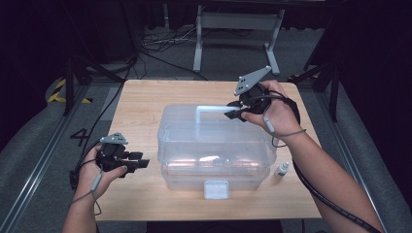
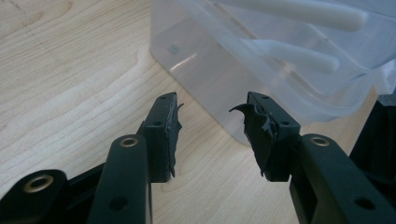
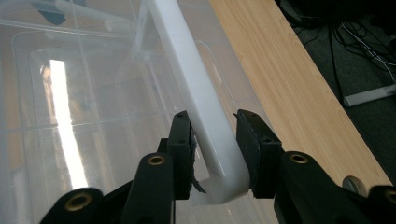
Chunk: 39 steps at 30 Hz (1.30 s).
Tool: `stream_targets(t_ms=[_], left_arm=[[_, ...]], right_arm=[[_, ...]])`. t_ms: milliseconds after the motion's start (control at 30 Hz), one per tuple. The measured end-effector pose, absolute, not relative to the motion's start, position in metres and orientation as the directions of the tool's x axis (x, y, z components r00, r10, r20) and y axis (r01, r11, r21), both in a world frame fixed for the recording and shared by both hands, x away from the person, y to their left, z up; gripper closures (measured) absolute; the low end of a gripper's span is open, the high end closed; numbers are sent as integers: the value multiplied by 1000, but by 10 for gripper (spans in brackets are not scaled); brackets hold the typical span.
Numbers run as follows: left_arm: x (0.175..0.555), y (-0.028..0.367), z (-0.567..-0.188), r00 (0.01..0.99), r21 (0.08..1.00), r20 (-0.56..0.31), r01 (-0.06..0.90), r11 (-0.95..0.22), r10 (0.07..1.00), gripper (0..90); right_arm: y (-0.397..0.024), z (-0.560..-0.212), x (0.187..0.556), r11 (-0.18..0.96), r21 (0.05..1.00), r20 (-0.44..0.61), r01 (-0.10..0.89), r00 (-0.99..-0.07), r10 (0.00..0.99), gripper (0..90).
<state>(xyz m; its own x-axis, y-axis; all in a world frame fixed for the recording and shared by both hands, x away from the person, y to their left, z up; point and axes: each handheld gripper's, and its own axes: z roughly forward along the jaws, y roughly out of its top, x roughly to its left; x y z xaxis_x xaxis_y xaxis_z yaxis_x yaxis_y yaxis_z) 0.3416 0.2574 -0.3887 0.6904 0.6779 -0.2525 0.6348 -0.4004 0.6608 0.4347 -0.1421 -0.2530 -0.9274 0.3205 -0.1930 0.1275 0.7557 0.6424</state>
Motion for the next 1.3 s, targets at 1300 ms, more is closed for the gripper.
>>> stream_targets(t_ms=[1300], left_arm=[[322, 233, -349, 790, 812, -218, 472, -342, 573, 682]], right_arm=[[-142, -241, 484, 716, 658, -115, 235, -907, 404, 652]])
